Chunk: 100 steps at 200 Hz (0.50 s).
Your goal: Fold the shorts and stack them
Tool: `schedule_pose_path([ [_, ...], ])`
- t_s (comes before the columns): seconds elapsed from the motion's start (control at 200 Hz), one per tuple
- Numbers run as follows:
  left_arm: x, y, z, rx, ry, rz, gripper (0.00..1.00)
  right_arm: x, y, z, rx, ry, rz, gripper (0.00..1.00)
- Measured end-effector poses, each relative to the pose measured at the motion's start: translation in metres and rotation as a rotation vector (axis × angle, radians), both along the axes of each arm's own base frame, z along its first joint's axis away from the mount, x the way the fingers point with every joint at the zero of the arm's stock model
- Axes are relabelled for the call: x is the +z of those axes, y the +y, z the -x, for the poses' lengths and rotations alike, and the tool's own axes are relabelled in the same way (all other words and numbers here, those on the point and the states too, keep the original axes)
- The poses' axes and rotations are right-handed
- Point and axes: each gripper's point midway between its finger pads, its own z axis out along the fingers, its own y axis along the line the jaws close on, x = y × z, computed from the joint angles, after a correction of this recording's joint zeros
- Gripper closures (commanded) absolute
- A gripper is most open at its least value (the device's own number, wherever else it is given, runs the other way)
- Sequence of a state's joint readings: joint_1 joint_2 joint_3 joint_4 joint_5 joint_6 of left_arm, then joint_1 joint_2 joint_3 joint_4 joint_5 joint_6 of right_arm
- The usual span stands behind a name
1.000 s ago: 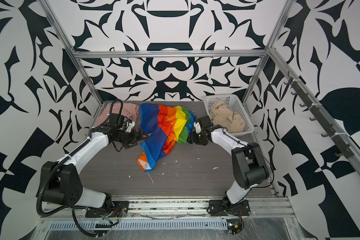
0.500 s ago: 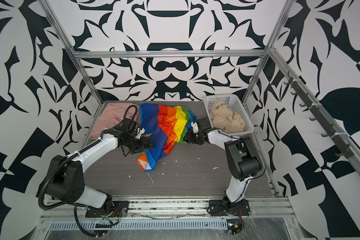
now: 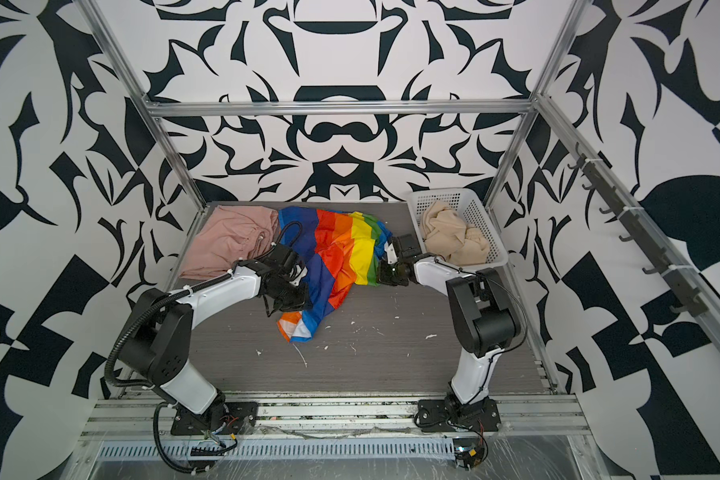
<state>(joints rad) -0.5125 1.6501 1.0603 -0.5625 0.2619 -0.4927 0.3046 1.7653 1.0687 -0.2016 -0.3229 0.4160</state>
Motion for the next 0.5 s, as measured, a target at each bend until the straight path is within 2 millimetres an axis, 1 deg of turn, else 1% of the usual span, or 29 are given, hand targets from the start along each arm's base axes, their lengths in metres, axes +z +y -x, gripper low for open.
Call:
schedule_pose_path([
  [0.075,0.012,-0.003,-0.012,0.010,-0.038,0.009,1.00,0.022,-0.010,0.001,-0.023,-0.024,0.005,1.00],
  [0.155,0.028,-0.003,-0.029,0.027,-0.082,0.032,1.00,0.058,-0.024,-0.001,-0.052,-0.085,0.007,1.00],
  [0.24,0.045,0.005,-0.050,0.063,-0.112,0.079,1.00,0.110,-0.037,-0.001,-0.074,-0.199,0.007,1.00],
  [0.305,0.056,0.025,-0.069,0.124,-0.125,0.119,1.00,0.152,-0.045,0.006,-0.088,-0.306,0.007,1.00],
  [0.32,0.059,0.032,-0.075,0.143,-0.129,0.133,1.00,0.161,-0.045,0.009,-0.085,-0.325,0.001,1.00],
  [0.35,0.067,0.039,-0.083,0.162,-0.140,0.176,1.00,0.177,-0.045,0.016,-0.073,-0.360,-0.014,1.00],
  [0.405,0.083,0.052,-0.096,0.186,-0.171,0.230,1.00,0.202,-0.031,0.032,-0.015,-0.409,-0.041,1.00],
  [0.45,0.099,0.057,-0.104,0.189,-0.194,0.277,1.00,0.214,-0.027,0.036,0.008,-0.430,-0.054,1.00],
  [0.48,0.107,0.059,-0.107,0.183,-0.209,0.298,1.00,0.218,-0.027,0.035,0.011,-0.433,-0.058,1.00],
  [0.5,0.113,0.059,-0.111,0.178,-0.223,0.310,1.00,0.218,-0.027,0.031,0.008,-0.428,-0.058,1.00],
])
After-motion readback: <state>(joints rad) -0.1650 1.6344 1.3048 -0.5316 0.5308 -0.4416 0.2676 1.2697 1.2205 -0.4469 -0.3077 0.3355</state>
